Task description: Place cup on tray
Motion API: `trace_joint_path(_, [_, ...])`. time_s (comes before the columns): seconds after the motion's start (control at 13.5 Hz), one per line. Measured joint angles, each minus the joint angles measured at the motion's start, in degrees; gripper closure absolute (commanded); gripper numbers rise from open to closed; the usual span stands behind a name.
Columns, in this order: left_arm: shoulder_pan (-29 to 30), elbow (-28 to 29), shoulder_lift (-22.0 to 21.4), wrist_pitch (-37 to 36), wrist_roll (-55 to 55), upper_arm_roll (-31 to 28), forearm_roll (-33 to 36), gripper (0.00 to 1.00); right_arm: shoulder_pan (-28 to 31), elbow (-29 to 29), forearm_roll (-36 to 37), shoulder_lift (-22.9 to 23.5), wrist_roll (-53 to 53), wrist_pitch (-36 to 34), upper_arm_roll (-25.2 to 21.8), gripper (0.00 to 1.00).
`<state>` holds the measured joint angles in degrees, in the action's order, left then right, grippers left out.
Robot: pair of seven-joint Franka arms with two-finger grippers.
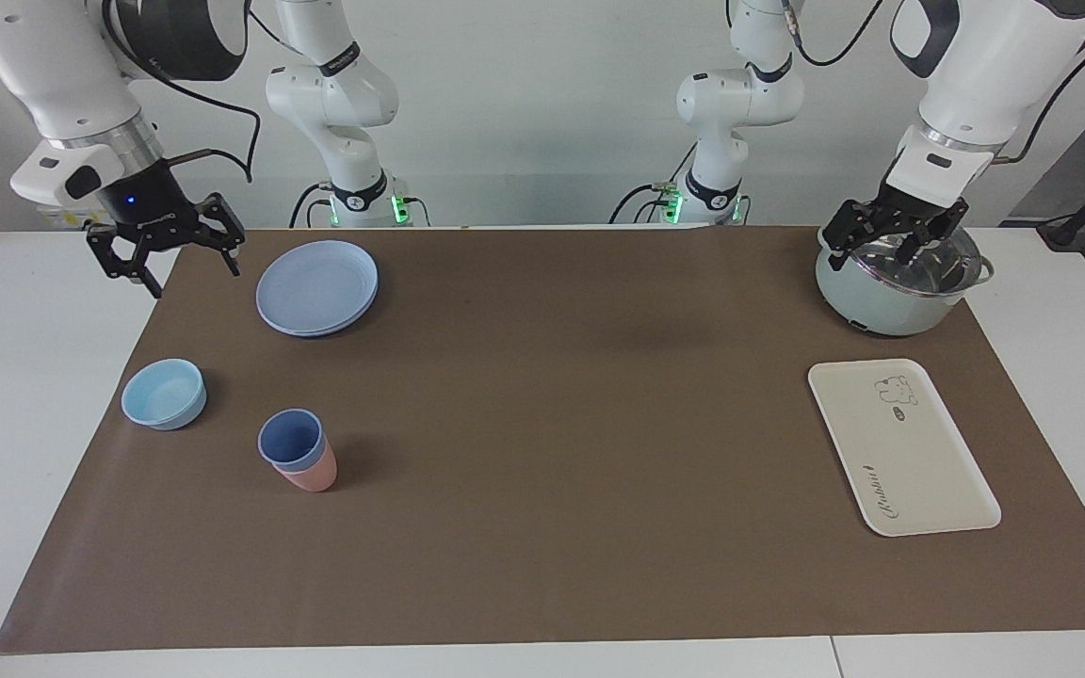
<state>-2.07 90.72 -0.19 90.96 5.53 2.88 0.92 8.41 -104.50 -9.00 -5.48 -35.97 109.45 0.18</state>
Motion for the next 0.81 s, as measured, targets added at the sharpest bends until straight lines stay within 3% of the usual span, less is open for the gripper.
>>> trace_joint_path(0.3, [-0.1, 0.0, 0.0, 1.6, 0.0, 0.2, 0.0, 0.0, 4.3, -7.5, -15.5, 1.6, -26.4, 11.6, -0.1, 0.0])
trace_joint_path(0.59, [-0.3, 0.0, 0.0, 1.8, 0.0, 0.2, 0.0, 0.0, 8.1, -8.6, -36.8, 9.7, -49.4, 13.6, -0.1, 0.0])
trace_joint_path(0.81, [-0.3, 0.3, 0.0, 3.5, 0.0, 0.2, 0.0, 0.0, 8.9, -8.6, -48.7, 16.3, -60.7, 13.6, -0.1, 0.0])
